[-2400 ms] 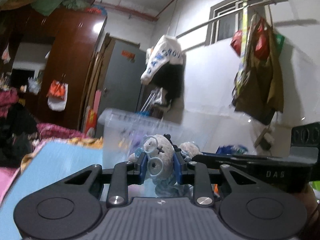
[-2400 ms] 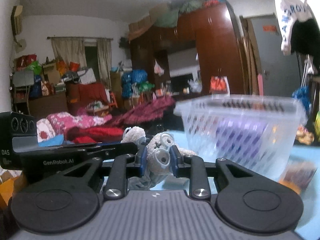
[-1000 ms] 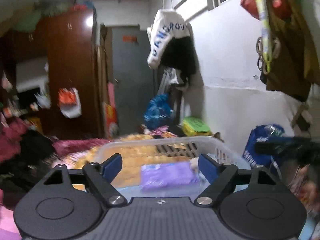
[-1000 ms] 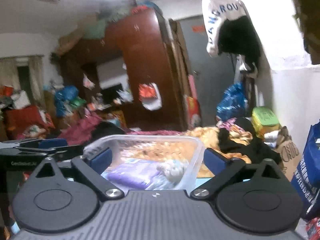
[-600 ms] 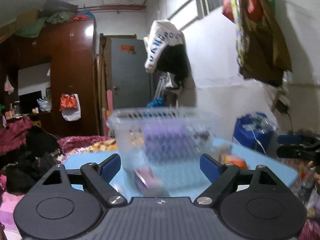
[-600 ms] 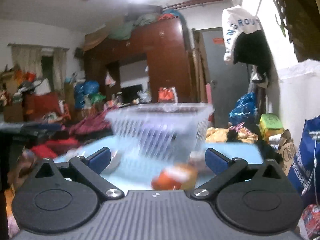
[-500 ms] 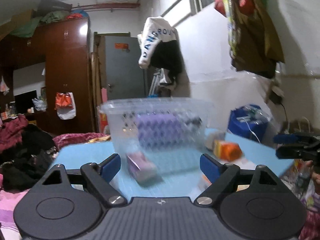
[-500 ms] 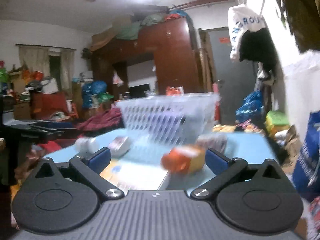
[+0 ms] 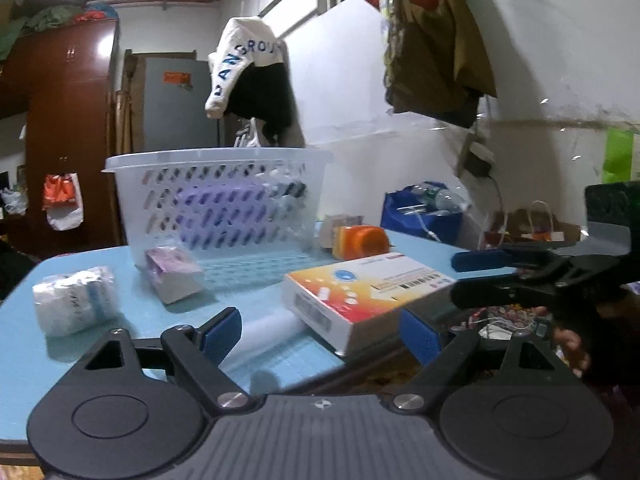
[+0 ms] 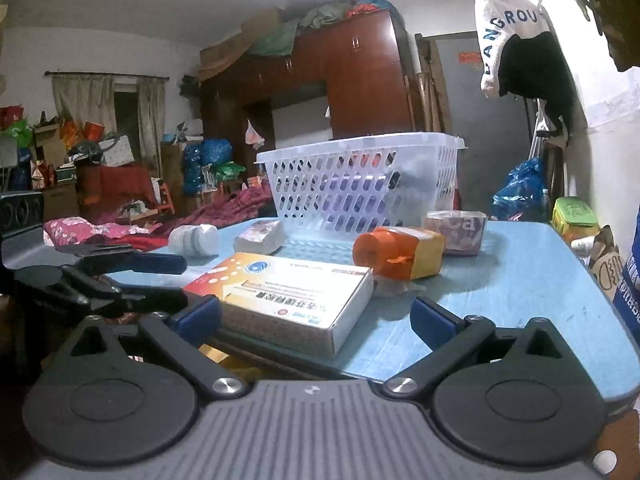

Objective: Organize objects
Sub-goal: 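Grasp the white medicine box with the right tool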

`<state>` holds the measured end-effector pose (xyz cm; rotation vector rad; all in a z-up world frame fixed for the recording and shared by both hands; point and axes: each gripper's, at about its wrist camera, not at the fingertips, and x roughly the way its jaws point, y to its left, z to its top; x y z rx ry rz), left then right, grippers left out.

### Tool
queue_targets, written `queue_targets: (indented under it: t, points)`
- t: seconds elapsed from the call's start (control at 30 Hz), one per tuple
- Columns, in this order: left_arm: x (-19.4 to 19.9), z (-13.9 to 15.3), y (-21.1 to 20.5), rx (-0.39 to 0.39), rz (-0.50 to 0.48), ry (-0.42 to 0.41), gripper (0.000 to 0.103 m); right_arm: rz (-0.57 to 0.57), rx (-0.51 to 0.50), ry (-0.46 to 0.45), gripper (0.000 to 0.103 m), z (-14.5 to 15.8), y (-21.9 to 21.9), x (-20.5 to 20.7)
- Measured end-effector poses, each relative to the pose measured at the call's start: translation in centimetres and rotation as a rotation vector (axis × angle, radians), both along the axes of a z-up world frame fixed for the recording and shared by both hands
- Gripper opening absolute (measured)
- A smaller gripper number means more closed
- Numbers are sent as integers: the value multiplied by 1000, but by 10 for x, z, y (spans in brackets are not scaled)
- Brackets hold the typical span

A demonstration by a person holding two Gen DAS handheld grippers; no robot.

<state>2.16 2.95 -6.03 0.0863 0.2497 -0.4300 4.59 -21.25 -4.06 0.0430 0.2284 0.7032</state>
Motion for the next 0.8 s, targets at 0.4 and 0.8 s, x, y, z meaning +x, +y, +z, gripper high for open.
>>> queue_targets:
  t: [0.4, 0.8]
  points:
    - [-5, -10, -8, -19, -117, -32, 89, 27, 38, 8, 99, -14, -5, -3]
    - [1, -13, -13, -2, -89, -20, 49, 59, 5, -2, 58, -17, -1, -4]
